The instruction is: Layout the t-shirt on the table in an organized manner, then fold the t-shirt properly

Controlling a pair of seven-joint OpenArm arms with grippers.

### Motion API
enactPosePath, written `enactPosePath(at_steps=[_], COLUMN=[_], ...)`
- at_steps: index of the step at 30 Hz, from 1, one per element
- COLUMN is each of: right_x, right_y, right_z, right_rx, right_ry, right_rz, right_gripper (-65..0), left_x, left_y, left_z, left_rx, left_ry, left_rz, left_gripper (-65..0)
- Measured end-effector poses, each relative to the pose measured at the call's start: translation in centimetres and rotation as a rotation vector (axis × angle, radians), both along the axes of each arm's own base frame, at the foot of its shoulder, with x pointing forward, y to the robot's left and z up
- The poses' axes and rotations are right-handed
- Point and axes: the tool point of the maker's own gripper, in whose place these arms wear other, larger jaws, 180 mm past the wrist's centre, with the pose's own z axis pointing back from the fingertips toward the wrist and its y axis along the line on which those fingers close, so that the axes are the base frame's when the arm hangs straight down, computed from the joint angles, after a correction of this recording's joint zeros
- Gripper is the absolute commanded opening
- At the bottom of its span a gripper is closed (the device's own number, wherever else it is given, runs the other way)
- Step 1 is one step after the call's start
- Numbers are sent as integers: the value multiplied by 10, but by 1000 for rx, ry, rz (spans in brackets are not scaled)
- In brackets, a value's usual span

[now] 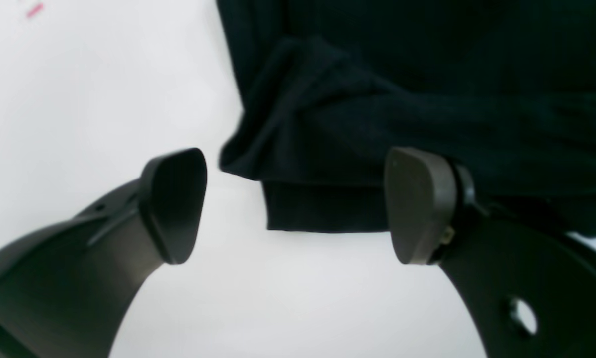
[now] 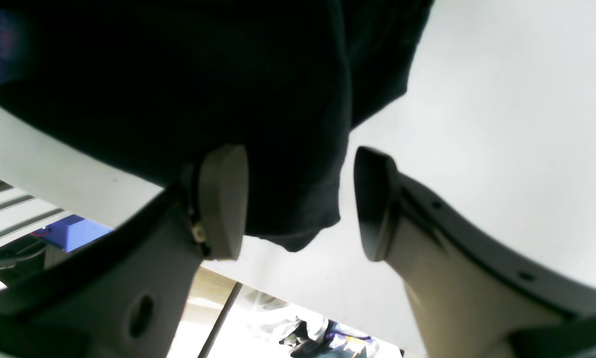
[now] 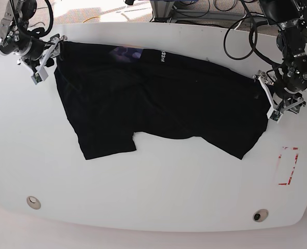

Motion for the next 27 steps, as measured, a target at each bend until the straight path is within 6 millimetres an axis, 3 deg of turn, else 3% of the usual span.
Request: enactPosePath(at_steps=[13, 27], right_x=[2, 2], right_y=[-3, -3], right_z=[-5, -5], right_rx=[10, 11], right_ry=[5, 3], right_rz=[-19, -19], right_gripper=[-319, -317], left_x=[-8, -3], left_y=[2, 12], left_z=[-30, -42], left_rx=[-63, -60], left_ry=[44, 26], left_rz=[25, 38], left_gripper=[-122, -124])
